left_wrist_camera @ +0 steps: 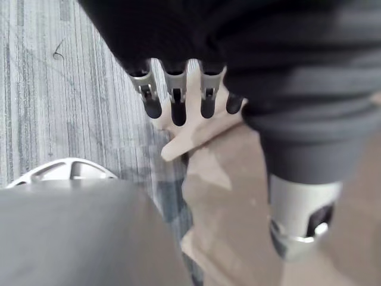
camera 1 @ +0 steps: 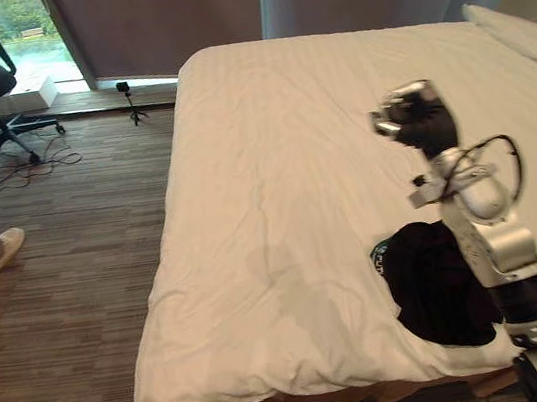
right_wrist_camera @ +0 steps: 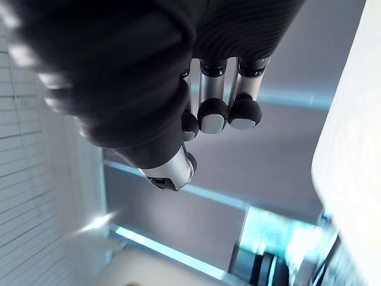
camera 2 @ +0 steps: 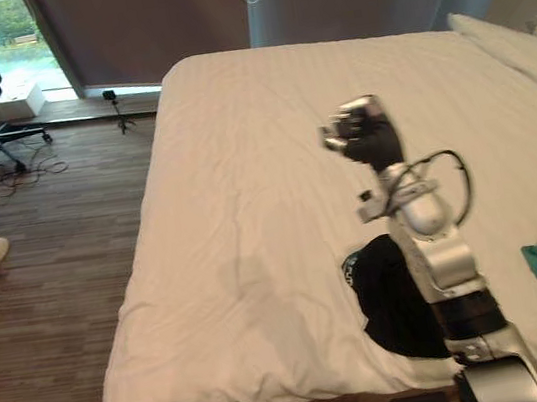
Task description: Tidy the bed and pick cloth on bed and put in laundry
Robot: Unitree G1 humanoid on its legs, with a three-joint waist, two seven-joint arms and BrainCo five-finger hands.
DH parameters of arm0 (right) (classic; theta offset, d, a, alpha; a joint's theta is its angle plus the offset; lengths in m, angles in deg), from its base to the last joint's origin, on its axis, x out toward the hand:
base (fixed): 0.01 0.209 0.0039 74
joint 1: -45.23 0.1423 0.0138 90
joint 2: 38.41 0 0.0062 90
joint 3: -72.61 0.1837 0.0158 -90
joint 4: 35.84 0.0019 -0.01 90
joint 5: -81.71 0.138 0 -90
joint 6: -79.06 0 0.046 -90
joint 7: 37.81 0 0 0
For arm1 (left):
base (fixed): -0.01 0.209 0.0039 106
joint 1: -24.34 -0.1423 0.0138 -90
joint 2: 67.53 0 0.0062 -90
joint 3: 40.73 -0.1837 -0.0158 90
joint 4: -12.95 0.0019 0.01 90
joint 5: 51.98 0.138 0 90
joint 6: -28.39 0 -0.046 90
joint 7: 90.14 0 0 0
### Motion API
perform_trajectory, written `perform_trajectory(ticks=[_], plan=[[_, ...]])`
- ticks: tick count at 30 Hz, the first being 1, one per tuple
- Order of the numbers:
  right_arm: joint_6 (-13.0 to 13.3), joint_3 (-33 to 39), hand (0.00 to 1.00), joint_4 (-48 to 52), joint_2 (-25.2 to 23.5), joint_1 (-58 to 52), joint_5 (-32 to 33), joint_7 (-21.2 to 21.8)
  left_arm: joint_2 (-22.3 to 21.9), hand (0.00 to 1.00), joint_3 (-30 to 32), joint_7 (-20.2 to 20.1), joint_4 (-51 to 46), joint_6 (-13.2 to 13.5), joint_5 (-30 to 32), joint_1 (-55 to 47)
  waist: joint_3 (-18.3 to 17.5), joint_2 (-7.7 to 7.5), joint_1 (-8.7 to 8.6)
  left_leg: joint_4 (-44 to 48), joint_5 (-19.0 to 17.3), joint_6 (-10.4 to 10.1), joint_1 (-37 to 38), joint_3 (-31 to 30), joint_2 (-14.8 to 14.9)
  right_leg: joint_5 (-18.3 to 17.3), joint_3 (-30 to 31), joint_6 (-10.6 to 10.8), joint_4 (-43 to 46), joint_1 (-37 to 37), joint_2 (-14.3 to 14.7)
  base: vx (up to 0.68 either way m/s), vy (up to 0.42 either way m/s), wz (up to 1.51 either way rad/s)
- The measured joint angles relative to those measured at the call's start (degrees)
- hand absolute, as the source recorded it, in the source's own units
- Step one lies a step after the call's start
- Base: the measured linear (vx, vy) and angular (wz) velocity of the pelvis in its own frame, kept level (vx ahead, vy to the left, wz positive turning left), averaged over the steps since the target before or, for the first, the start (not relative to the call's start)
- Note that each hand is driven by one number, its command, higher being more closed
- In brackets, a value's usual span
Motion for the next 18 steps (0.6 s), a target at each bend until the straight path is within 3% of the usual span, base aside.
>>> perform_trajectory(ticks=[1, 2, 3, 4, 7, 9, 10, 11, 15, 16, 18], plan=[[0.0, -2.6, 1.0, 0.4, -2.0, 1.8, 2.2, 4.0, -0.1, 0.0, 0.4, 0.1, 0.1, 0.1, 0.0, 0.4, 0.3, 0.25, 0.59, -3.5, -0.9, 1.2, -0.9, -3.7, -1.4, 0.1, -0.2, 0.1, 0.1, 0.4, -0.5, -0.05, -0.008, 0.21], [0.0, -3.9, 1.0, 0.6, -2.1, 2.7, 3.4, 5.7, -0.6, 0.0, 0.3, 0.1, 0.0, 0.2, 0.0, 0.5, 0.2, 1.6, 0.52, -7.1, 1.6, 2.4, -1.0, -5.0, -1.8, 0.1, -0.7, 0.1, 0.0, 0.5, 0.0, -0.03, -0.01, 0.21], [-0.2, -6.6, 1.0, 0.7, -3.1, 3.8, 5.9, 8.8, -1.1, 0.0, -0.2, 0.3, -0.1, 0.3, 0.0, 0.6, 0.2, 2.28, 0.79, -9.1, 1.7, 0.9, -0.1, -4.4, -1.8, -0.1, -1.1, 0.3, -0.4, 0.7, 0.4, 0.01, -0.009, 0.18], [-2.1, -11.4, 1.0, 0.4, -6.2, 4.5, 9.8, 12.5, -1.1, 0.0, -0.4, 1.2, 0.1, 0.2, -0.1, 0.4, 0.6, 1.86, 1.48, -9.1, 1.7, 0.9, -0.2, -4.5, -1.9, 0.5, -1.8, 0.6, -0.4, 0.7, 0.3, 0.05, 0.0, 0.12], [-4.6, -21.1, 1.0, -0.6, -11.4, 5.7, 13.4, 16.6, 0.6, 0.0, -2.7, 1.6, 1.2, 0.0, -0.9, 1.1, 1.3, 0.97, 1.64, -7.3, 1.7, 0.9, -1.7, -5.3, -1.9, 1.1, -2.8, 0.2, -0.4, 0.4, 0.2, 0.0, -0.02, 0.17], [-5.8, -29.8, 1.0, -3.6, -17.1, 7.0, 14.0, 19.4, 2.7, 0.0, -4.0, 2.5, 1.1, 0.0, -2.0, 3.4, 3.9, -1.8, 2.71, 1.5, 1.2, 1.1, -6.8, -6.4, -1.1, 1.5, -3.1, -0.4, 0.6, -0.4, -1.8, -0.03, -0.018, 0.33], [-6.0, -34.8, 1.0, -6.6, -20.2, 9.3, 13.7, 20.6, 3.7, 0.0, -4.0, 3.0, 1.2, 0.3, -2.5, 6.8, 7.8, -3.14, 3.82, 3.1, -0.7, 1.6, -11.6, -8.2, -1.7, 1.5, -3.2, -0.4, 1.8, -1.0, -3.1, -0.1, 0.018, 0.34], [-6.2, -38.8, 1.0, -7.7, -21.1, 11.5, 13.6, 22.0, 1.8, 0.0, -5.5, 4.0, 0.6, 0.8, -3.3, 8.0, 9.5, 0.4, 4.42, -2.6, 3.7, 2.6, -12.6, -9.0, -0.6, 1.8, -3.8, -0.5, 3.2, -2.9, -1.2, -0.08, 0.044, 0.41], [-6.8, -46.4, 1.0, -17.3, -29.0, 16.7, 10.8, 25.2, 1.8, 0.0, -9.4, 6.1, -0.6, 2.0, -5.2, 12.5, 18.8, 2.87, 5.56, -4.4, 5.2, 3.8, -16.0, -10.5, -1.9, 2.0, -4.2, -0.5, 5.2, -7.0, -2.1, -0.05, 0.058, 0.19], [-7.1, -47.1, 1.0, -17.8, -29.4, 16.9, 10.5, 25.4, 1.8, 0.0, -9.9, 6.3, -0.7, 2.0, -5.6, 12.8, 19.5, 3.02, 5.66, -4.4, 5.3, 4.0, -16.3, -10.6, -1.6, 2.0, -4.1, -0.5, 5.9, -7.7, -2.2, -0.03, 0.02, 0.01], [-7.5, -49.0, 1.0, -18.6, -30.2, 16.8, 9.2, 26.4, 1.9, 0.0, -12.8, 6.8, -1.5, 2.3, -6.5, 14.9, 22.6, 5.25, 5.77, -4.3, 5.9, 4.3, -18.1, -11.3, -0.3, -0.4, -2.3, 0.1, 7.3, -12.4, -0.7, -0.06, -0.006, 0.04]])
